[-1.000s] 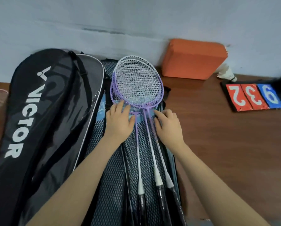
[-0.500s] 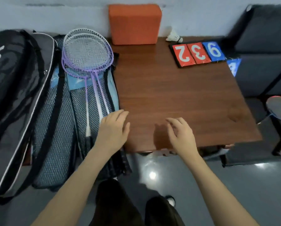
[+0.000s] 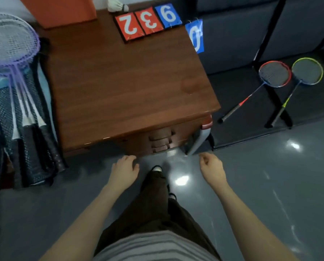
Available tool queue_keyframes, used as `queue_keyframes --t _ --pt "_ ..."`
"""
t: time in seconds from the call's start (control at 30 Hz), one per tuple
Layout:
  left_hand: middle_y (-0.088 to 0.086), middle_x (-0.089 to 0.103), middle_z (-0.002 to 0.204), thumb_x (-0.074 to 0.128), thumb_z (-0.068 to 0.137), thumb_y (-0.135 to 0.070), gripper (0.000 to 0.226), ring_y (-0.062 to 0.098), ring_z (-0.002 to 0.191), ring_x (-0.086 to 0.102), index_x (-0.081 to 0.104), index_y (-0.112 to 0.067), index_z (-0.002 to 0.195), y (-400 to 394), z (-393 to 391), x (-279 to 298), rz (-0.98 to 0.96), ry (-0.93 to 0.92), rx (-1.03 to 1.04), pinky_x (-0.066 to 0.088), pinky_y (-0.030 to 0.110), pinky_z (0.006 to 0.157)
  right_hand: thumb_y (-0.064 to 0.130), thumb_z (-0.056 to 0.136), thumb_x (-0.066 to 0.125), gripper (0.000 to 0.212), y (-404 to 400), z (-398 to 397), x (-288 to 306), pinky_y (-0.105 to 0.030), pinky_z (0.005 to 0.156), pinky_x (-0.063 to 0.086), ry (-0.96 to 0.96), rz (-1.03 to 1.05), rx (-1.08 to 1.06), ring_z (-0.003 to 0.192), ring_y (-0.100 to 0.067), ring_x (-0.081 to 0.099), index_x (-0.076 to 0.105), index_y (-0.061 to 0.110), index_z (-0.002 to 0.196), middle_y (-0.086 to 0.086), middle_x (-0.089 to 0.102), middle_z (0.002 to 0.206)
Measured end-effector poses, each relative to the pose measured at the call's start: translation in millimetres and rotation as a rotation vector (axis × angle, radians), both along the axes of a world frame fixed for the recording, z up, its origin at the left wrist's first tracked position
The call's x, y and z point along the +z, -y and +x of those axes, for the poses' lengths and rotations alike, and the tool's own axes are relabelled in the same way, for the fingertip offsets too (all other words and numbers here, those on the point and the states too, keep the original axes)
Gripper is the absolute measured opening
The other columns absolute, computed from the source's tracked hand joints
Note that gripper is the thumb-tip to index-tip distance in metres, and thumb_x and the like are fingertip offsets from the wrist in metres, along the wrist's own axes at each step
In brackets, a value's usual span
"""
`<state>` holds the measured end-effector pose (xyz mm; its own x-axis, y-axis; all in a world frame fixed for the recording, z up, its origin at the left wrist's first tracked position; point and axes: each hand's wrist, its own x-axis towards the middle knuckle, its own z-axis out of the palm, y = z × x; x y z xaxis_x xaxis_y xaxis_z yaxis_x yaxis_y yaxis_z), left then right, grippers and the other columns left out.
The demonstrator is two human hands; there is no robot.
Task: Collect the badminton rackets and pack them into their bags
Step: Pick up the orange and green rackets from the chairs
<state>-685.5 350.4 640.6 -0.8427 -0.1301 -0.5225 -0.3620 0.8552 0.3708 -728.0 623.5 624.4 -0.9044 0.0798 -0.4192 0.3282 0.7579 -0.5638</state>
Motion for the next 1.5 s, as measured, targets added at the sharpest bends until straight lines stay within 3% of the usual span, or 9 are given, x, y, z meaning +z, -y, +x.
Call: queue_keyframes --t 0.17,0.3,0.43,0.57,0.7,0.83,0.97,1.33,1.5 --pt "0.01 0.053 0.13 0.047 0.094 -0.026 0.039 0.025 0.118 0.05 0.048 -0.01 0.13 -52.3 -26.7 -39.8 0.11 0.228 0.108 0.041 0.034 0.098 0.008 0.088 0.04 0.024 -55.9 -20.3 -29.1 -0.032 0.064 0.042 0.172 -0.001 -0.11 0.075 -0.028 0.052 0.053 0.02 0.071 -0.004 0.054 0.078" --pt "0.009 0.056 0.123 0.042 0.097 -0.025 0.034 0.023 0.106 0.053 0.05 -0.011 0.126 -103.6 -67.2 -66.1 0.161 0.335 0.112 0.039 0.025 0.081 0.011 0.09 0.041 0.029 -105.2 -56.0 -49.4 -0.028 0.069 0.043 0.299 0.016 -0.124 0.088 -0.031 0.058 0.062 0.011 0.109 -0.014 0.064 0.102" --pt "0.009 0.06 0.112 0.04 0.096 -0.025 0.022 0.02 0.091 0.054 0.056 -0.014 0.108 -166.3 -122.4 -82.1 0.162 0.383 0.007 0.041 0.029 0.074 0.011 0.091 0.04 0.031 -162.0 -96.0 -54.5 -0.028 0.07 0.043 0.358 0.055 -0.146 0.086 -0.029 0.057 0.06 0.009 0.116 -0.016 0.063 0.108" --pt "0.007 0.057 0.113 0.044 0.094 -0.026 0.026 0.024 0.103 0.055 0.057 -0.012 0.112 -246.0 -170.2 -70.4 0.189 0.355 -0.209 0.046 0.034 0.087 0.009 0.093 0.039 0.033 -212.7 -134.1 -41.1 -0.025 0.07 0.041 0.336 0.031 -0.218 0.082 -0.026 0.056 0.058 0.006 0.12 -0.016 0.064 0.11" --pt "0.01 0.058 0.104 0.044 0.092 -0.022 0.021 0.028 0.101 0.056 0.058 -0.01 0.103 -313.8 -214.6 -62.3 0.223 0.282 -0.323 0.046 0.041 0.087 0.009 0.095 0.039 0.032 -254.2 -171.5 -25.3 -0.023 0.079 0.04 0.277 -0.043 -0.345 0.099 -0.026 0.058 0.057 0.005 0.122 -0.014 0.063 0.114" --pt "0.01 0.053 0.122 0.044 0.093 -0.025 0.033 0.028 0.113 0.05 0.053 -0.014 0.123 -367.4 -273.4 -74.6 0.19 0.249 -0.353 0.039 0.037 0.098 0.012 0.096 0.041 0.03 -298.6 -216.1 -32.7 -0.024 0.078 0.04 0.231 -0.066 -0.41 0.095 -0.024 0.059 0.059 0.006 0.12 -0.01 0.064 0.101" --pt "0.011 0.05 0.128 0.045 0.093 -0.029 0.038 0.03 0.118 0.046 0.05 -0.017 0.128 -415.3 -338.9 -108.0 0.102 0.196 -0.39 0.036 0.038 0.1 0.017 0.095 0.042 0.03 -350.5 -262.6 -72.7 -0.035 0.079 0.048 0.269 -0.01 -0.386 0.083 -0.022 0.055 0.055 0.01 0.121 -0.007 0.061 0.099" --pt "0.012 0.024 0.148 0.043 0.093 -0.044 0.064 0.034 0.129 0.034 0.011 -0.03 0.147 -491.4 -443.5 -265.7 -0.108 0.228 -0.43 0.029 0.045 0.104 0.027 0.092 0.052 0.048 -459.8 -360.4 -238.4 -0.046 0.096 0.039 0.189 0.212 -0.241 0.113 -0.038 0.045 0.04 0.014 0.137 -0.017 0.047 0.124" --pt "0.01 0.047 0.119 0.06 0.087 -0.021 0.071 0.028 0.104 0.049 0.02 -0.026 0.145 -493.9 -444.2 -307.7 -0.049 -0.01 -0.421 0.042 0.04 0.09 0.033 0.089 0.058 0.057 -476.3 -372.1 -282.7 -0.045 0.1 0.032 0.077 0.232 -0.308 0.115 -0.037 0.04 0.037 0.02 0.14 -0.017 0.042 0.125"
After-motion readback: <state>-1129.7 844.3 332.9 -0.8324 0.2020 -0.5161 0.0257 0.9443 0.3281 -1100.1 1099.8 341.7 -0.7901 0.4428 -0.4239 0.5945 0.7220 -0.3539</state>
